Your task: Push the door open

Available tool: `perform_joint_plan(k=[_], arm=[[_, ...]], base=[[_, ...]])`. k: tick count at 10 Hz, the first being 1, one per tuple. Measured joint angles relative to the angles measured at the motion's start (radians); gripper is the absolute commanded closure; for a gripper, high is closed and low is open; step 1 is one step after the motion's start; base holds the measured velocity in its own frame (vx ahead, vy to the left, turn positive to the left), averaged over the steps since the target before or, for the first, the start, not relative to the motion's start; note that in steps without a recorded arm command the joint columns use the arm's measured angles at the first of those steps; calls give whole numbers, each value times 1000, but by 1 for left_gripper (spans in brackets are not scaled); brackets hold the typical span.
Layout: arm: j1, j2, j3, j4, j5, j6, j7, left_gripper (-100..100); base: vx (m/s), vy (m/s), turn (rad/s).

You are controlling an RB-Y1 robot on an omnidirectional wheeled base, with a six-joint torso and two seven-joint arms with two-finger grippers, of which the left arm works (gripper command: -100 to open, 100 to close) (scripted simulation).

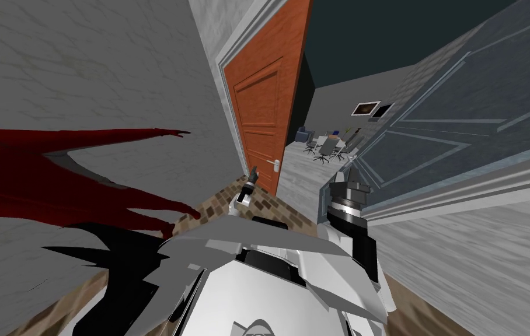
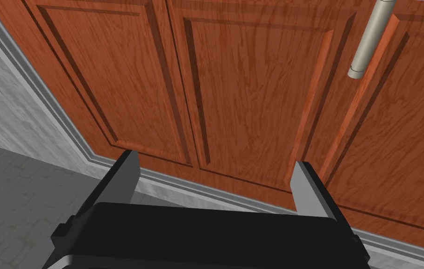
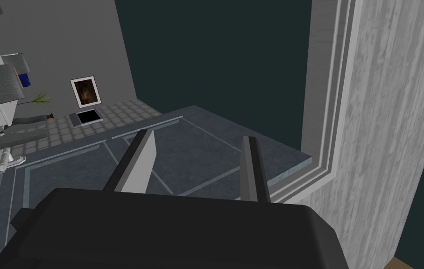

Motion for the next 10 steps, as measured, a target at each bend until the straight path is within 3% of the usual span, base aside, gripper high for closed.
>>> perform_joint_plan(k=[1,10], arm=[[-22,-1,-8,29,1,9,3,-100],[-119,-4,-61,219,5,23,14,-100]], base=[[61,62,-25],[56,50,-57]])
